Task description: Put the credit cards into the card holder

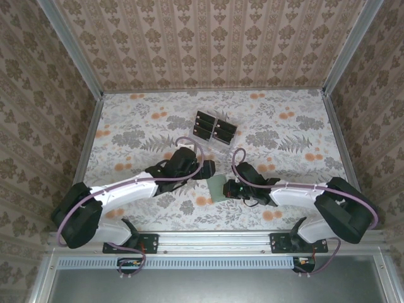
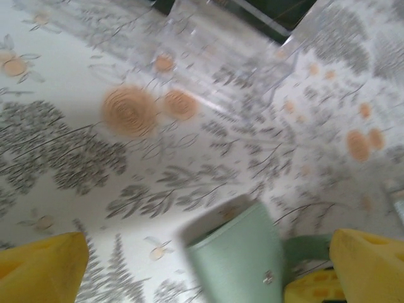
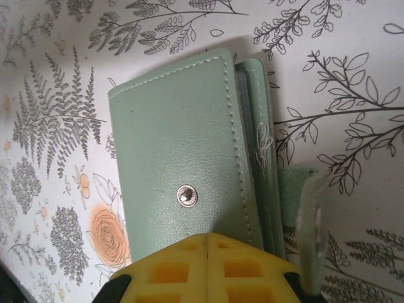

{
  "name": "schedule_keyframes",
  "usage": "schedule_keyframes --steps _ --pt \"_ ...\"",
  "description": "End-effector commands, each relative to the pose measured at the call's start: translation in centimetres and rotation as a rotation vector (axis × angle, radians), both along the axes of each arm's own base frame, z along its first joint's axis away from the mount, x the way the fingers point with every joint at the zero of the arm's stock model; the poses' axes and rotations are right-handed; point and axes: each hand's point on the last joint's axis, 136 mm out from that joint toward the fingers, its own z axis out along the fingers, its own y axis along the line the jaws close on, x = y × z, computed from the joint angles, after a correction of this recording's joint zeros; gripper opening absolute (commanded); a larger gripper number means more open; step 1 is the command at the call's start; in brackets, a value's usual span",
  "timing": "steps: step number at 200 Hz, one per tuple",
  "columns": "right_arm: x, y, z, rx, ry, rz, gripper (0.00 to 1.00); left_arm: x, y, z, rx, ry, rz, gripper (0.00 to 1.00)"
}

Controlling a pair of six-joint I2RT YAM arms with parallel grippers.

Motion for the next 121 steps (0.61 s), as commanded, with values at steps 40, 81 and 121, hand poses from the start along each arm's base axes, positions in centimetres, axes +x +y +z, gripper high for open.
schedule_keyframes --steps 40,81,121 --pt "0.6 1.0 0.2 0.021 -0.008 0.005 0.0 -1.2 2.5 -3.4 0.244 0.046 -0.086 0.96" --pt "0.5 0.8 0.1 0.018 -0.007 0.002 0.0 -0.4 1.5 -4.1 0.262 0.041 -0.104 0.96" --pt "0.4 0.7 -0.1 0.016 -0.004 0.0 0.0 -0.1 0.3 -4.4 0.275 0.035 -0.131 0.97"
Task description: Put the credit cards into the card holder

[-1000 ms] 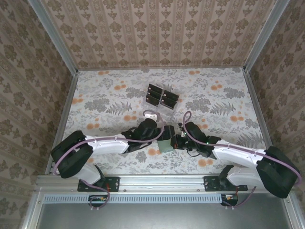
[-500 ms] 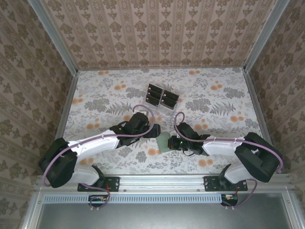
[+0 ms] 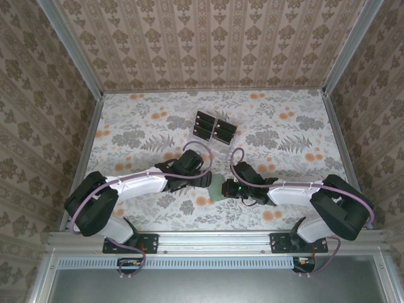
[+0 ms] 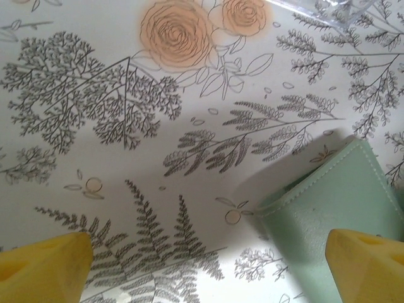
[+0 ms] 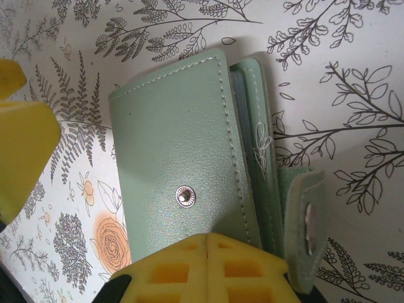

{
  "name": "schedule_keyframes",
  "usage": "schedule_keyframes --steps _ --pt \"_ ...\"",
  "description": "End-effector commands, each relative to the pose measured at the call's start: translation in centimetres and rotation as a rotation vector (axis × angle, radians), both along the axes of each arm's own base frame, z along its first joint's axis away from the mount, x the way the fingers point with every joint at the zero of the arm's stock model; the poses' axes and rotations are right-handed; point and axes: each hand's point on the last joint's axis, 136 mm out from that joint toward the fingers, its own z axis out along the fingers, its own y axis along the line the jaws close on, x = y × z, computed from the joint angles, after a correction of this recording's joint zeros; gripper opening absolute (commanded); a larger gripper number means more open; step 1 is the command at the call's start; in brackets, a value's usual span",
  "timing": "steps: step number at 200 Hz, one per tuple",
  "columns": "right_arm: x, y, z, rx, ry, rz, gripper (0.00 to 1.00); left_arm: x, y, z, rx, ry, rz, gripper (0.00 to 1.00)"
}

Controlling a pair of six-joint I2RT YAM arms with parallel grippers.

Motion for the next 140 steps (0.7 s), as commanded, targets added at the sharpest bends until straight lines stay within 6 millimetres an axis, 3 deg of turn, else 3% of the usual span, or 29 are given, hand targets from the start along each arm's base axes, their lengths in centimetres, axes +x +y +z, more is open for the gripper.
schedule_keyframes --steps 1,43,92,108,113,140 --pt "0.0 0.3 -0.1 0.004 0.008 -0.002 0.0 0.6 -1.0 0.6 0.014 -0.035 -0.038 0.97" --pt "0.1 0.3 0.0 0.006 0.007 -0.001 0.0 0.2 -1.6 -0.4 0.032 -0.022 -0.058 0.97" --pt "0.0 0.4 0.3 0.006 0.01 0.007 0.0 -0.1 -0.5 -3.0 0.142 0.0 -0.032 0.97" --pt "0.1 0.2 1.2 0.0 0.0 0.007 0.0 -0.2 0.0 -3.4 0.182 -0.004 -0.021 0.97" --pt "0.3 0.2 2.5 0.015 -0.028 0.005 0.01 -0.3 0.1 -3.6 0.189 -0.003 -0.019 0.97" --pt "0.8 -1.6 5.7 -0.032 -0.095 -0.027 0.17 -0.6 0.2 -3.9 0.196 -0.004 -0.017 0.97"
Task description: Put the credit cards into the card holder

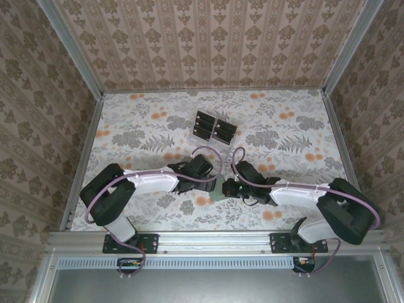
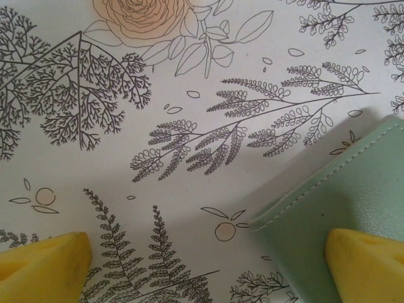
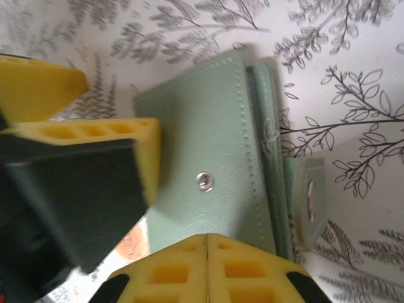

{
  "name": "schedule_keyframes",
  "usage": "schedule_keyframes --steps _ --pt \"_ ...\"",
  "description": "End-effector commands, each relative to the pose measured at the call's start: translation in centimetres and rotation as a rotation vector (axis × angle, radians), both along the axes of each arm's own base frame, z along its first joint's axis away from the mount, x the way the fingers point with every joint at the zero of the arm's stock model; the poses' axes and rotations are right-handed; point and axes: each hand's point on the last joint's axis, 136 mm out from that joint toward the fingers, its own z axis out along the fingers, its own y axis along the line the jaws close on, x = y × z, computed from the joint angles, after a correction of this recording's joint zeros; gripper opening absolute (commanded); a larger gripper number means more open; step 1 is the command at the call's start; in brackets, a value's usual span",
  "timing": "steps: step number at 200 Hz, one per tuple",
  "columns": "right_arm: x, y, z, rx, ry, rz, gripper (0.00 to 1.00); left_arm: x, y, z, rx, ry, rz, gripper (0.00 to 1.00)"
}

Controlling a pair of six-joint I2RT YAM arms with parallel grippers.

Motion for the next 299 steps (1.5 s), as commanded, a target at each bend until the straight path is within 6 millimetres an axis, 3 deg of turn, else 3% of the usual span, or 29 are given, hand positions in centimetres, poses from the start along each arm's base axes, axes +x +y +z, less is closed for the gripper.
schedule_keyframes --steps 1,19,39,95,156,203,211,254,299 --pt "1.0 -1.2 3.9 -0.035 -0.079 -0.03 0.17 -0.1 1.2 -0.9 0.076 -0.001 0.021 0.97" --pt "1.2 -2.8 5.0 -0.103 -0.098 -0.047 0.3 -0.3 1.2 -1.1 0.076 0.002 0.02 0.97" --pt "1.4 -3.8 5.3 -0.179 -0.103 -0.043 0.38 -0.4 1.2 -1.3 0.076 0.003 0.02 0.97" --pt "2.5 -3.8 4.4 -0.288 -0.088 -0.002 0.4 -0.5 1.3 -1.6 0.077 0.001 0.022 0.97" --pt "3.2 -3.9 3.1 -0.342 -0.078 0.009 0.27 -0.7 1.4 -1.7 0.073 0.004 0.019 0.97" --pt "3.8 -3.6 2.9 -0.341 -0.076 0.015 0.23 -0.7 1.3 -1.7 0.067 0.002 0.021 0.97" --pt "3.7 -3.6 1.9 -0.359 -0.054 0.02 0.23 -0.7 1.3 -1.8 0.068 0.003 0.02 0.97" --pt "3.8 -3.7 1.3 -0.362 -0.038 0.021 0.17 -0.7 1.3 -1.8 0.067 0.002 0.018 0.97" --pt "3.7 -3.9 1.4 -0.352 -0.041 0.015 0.04 -0.7 1.3 -1.9 0.065 0.003 0.018 0.97"
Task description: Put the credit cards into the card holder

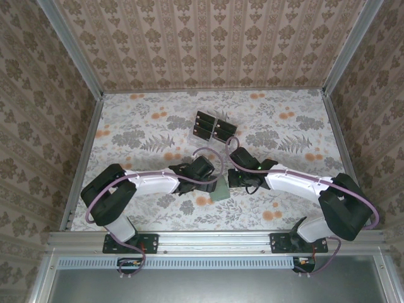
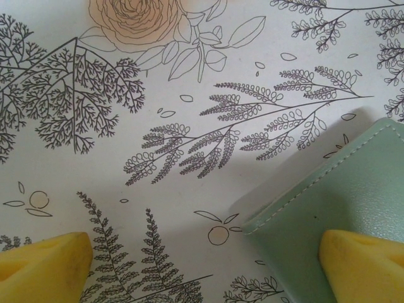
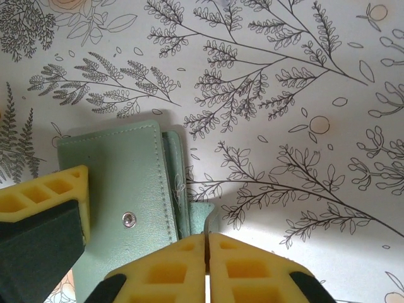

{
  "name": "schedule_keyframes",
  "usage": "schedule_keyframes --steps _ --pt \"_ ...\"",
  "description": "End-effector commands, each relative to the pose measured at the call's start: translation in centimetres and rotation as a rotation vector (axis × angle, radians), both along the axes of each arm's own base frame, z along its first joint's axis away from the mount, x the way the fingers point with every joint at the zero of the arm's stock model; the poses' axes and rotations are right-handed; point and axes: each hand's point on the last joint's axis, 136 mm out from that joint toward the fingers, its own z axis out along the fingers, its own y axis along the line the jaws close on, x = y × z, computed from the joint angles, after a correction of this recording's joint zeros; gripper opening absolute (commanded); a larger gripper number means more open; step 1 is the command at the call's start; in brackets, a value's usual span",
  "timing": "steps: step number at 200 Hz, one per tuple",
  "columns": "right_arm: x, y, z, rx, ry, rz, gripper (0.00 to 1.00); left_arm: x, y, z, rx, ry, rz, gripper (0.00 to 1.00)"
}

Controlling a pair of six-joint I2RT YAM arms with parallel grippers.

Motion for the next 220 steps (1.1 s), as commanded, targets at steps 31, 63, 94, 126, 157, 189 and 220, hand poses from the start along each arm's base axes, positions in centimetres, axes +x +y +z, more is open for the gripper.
schedule_keyframes --steps 31,63,94,126,157,189,220 --pt "0.3 0.5 1.3 0.045 -0.025 0.005 0.0 -0.8 1.6 -1.9 0.066 0.027 0.017 0.97" --pt "0.0 2.1 3.4 0.164 -0.053 0.045 0.0 -0.8 1.5 -1.9 0.061 0.028 0.018 0.97" --pt "-0.3 3.2 3.7 0.233 -0.042 0.067 0.0 -0.8 1.5 -1.9 0.058 0.028 0.017 0.97" --pt "-0.5 4.0 2.4 0.258 -0.011 0.069 0.0 -0.7 1.3 -1.9 0.054 0.029 0.018 0.96" --pt "-0.6 4.6 0.7 0.268 0.022 0.062 0.0 -0.7 1.2 -1.9 0.05 0.03 0.017 0.96" --pt "-0.5 5.1 -0.3 0.276 0.039 0.058 0.0 -0.8 1.2 -2.0 0.049 0.031 0.019 0.96" --pt "-0.5 5.2 -1.0 0.275 0.055 0.052 0.0 -0.8 1.2 -2.0 0.048 0.032 0.017 0.95"
